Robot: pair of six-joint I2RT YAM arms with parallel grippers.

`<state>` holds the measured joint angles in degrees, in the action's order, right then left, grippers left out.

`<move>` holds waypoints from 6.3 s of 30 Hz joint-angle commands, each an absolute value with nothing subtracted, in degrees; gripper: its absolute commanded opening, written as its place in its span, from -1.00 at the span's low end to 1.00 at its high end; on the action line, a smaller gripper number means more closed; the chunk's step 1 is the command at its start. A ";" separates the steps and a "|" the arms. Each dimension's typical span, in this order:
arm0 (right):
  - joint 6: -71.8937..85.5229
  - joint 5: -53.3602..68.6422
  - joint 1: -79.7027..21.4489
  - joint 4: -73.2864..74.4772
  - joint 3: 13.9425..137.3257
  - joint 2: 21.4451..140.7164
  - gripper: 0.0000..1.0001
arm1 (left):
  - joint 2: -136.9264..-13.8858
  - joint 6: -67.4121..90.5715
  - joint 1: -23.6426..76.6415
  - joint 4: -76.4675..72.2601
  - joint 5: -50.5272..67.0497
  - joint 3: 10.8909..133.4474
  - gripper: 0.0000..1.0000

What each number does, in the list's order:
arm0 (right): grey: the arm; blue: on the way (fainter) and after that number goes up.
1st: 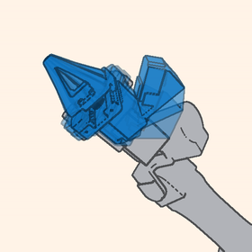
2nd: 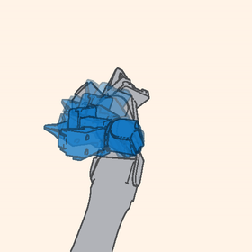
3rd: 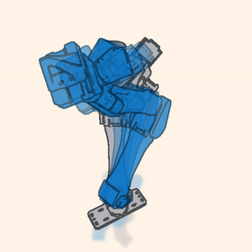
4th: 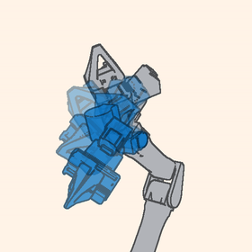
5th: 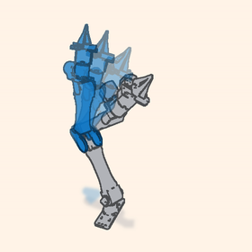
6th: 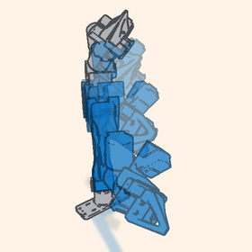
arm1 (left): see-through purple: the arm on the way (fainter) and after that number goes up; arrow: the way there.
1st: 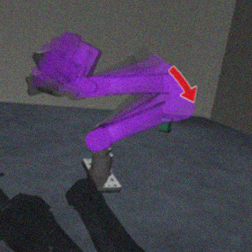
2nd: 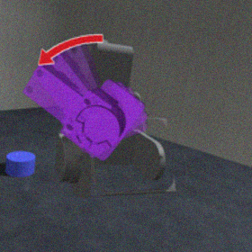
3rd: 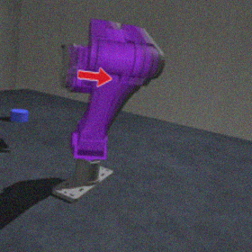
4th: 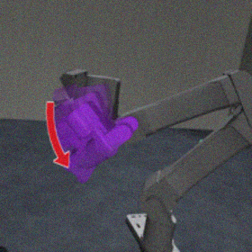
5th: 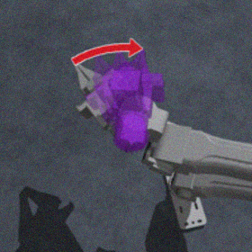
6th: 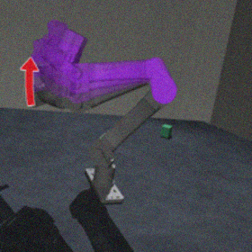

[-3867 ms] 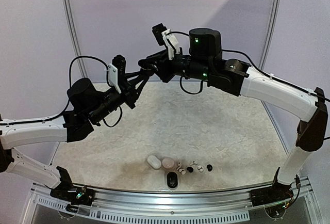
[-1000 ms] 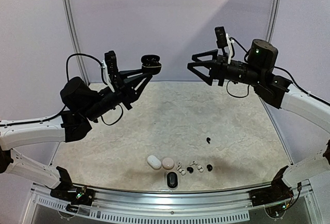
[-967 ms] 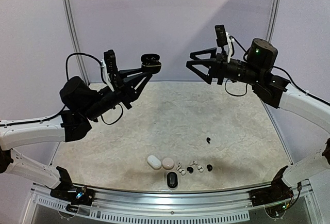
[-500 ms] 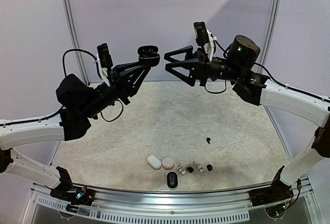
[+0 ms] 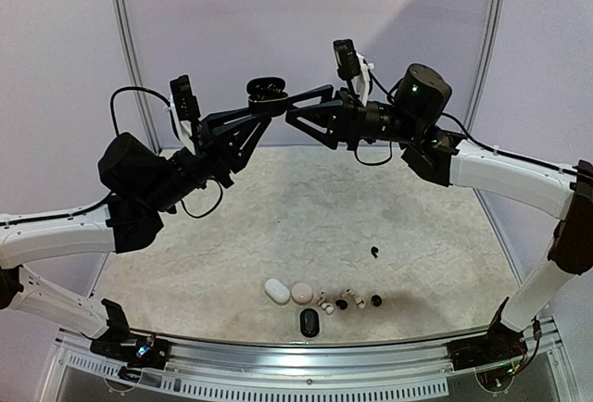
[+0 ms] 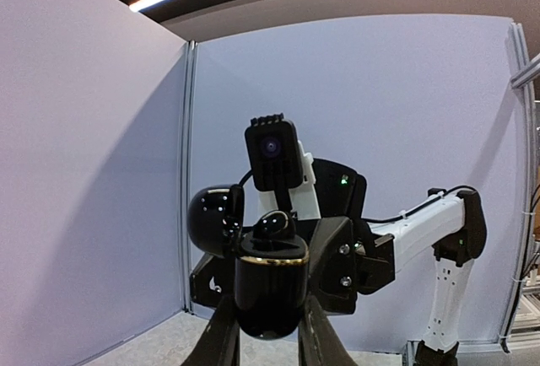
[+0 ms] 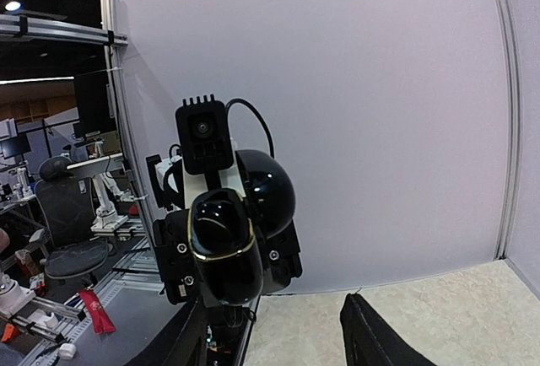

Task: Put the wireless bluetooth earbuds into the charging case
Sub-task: Pass from the left arm to the right, then pass from the right arm to the left, then pick up the left earbud from the center of the board, then insert the left earbud into the left side groove of the charging case.

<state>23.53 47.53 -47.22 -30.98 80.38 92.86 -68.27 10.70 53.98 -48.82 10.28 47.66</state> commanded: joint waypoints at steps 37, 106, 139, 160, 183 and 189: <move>17.12 51.50 -48.52 -20.11 86.05 92.20 -1.00 | -69.52 7.31 55.68 -46.16 10.08 48.32 -0.72; -0.65 41.69 -48.77 5.07 86.04 86.41 -0.14 | -67.56 6.59 50.01 -31.74 23.74 51.55 -1.00; 26.19 0.30 -37.79 66.43 94.28 120.34 -0.06 | -63.34 3.20 50.10 -32.31 10.23 39.12 -1.00; 27.78 -1.59 -36.68 60.65 89.47 124.79 -0.36 | -63.55 3.74 50.10 -32.53 11.51 39.37 -1.00; 20.02 9.72 -36.82 46.10 97.29 104.64 -1.00 | -63.75 -2.03 50.33 -36.84 7.52 39.73 -1.00; 18.09 16.13 -42.83 12.40 88.75 87.97 -1.00 | -65.28 -11.27 51.83 -40.12 2.45 40.65 -1.00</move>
